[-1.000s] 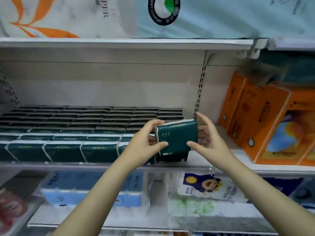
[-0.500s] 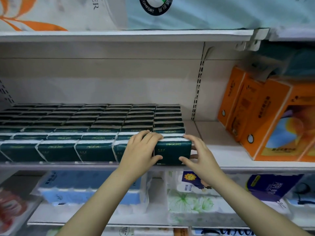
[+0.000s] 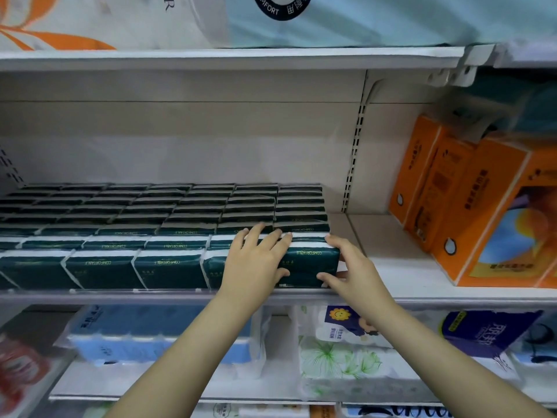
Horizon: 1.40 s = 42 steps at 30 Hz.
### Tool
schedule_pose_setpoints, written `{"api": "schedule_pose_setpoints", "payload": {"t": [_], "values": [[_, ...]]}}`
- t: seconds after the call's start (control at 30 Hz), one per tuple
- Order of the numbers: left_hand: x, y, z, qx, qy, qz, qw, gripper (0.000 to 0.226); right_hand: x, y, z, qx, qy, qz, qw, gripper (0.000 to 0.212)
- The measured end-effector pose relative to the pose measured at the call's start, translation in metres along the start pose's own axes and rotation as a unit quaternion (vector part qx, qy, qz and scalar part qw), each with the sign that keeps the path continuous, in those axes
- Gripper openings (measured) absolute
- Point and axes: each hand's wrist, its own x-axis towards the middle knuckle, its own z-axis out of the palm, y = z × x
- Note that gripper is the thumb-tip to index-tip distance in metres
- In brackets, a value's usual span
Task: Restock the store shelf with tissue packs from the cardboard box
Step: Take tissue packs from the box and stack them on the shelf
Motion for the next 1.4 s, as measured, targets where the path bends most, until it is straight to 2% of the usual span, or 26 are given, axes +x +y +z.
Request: {"api": "schedule_pose_setpoints", "payload": {"t": [0.17, 0.27, 0.4, 0.53, 0.73, 0.87, 0.97, 1.03, 1.1, 1.23, 1.3, 1.4], "values": [[-0.007, -0.002, 0.002, 0.015, -0.014, 0.019, 1.0, 0.082, -0.009, -0.002, 0.001, 0.001, -0.021, 0.006, 1.0, 0.067], [-0.01, -0.002, -0.003, -0.012, -0.017, 0.018, 1.0, 0.081, -0.014, -0.01, -0.004, 0.058, -0.038, 0.039, 0.997, 0.064], [-0.012, -0.001, -0.003, -0.081, -0.035, -0.004, 0.996, 0.081, -0.018, -0.023, -0.006, 0.136, -0.043, 0.086, 0.986, 0.074], [-0.013, -0.001, -0.002, -0.076, -0.041, 0.003, 0.996, 0.078, -0.019, -0.034, -0.001, 0.067, -0.06, 0.124, 0.988, 0.073], [-0.009, -0.001, -0.004, -0.061, -0.078, 0.01, 0.995, 0.072, -0.017, -0.029, 0.007, -0.018, -0.066, 0.131, 0.989, 0.075], [-0.009, 0.0, -0.007, -0.057, -0.093, 0.013, 0.994, 0.07, -0.014, -0.025, 0.005, -0.017, -0.074, 0.127, 0.989, 0.076], [-0.009, 0.0, -0.013, -0.064, -0.117, 0.009, 0.991, 0.075, -0.015, -0.027, -0.005, 0.036, -0.107, 0.125, 0.986, 0.077], [-0.011, 0.001, -0.019, -0.093, -0.116, -0.005, 0.989, 0.079, -0.016, -0.026, -0.012, 0.072, -0.103, 0.118, 0.985, 0.081], [-0.016, 0.003, -0.027, -0.144, -0.089, -0.033, 0.985, 0.079, -0.018, -0.024, -0.019, 0.092, -0.062, 0.1, 0.989, 0.081], [-0.028, 0.011, -0.043, -0.289, -0.027, -0.101, 0.952, 0.071, -0.018, -0.036, -0.039, 0.156, 0.007, 0.027, 0.987, 0.057], [-0.03, 0.019, -0.051, -0.34, 0.0, -0.131, 0.931, 0.067, -0.017, -0.041, -0.049, 0.195, 0.012, -0.007, 0.981, 0.045], [-0.033, 0.034, -0.064, -0.385, 0.029, -0.168, 0.907, 0.061, -0.019, -0.048, -0.058, 0.229, 0.009, -0.038, 0.973, 0.042]]}}
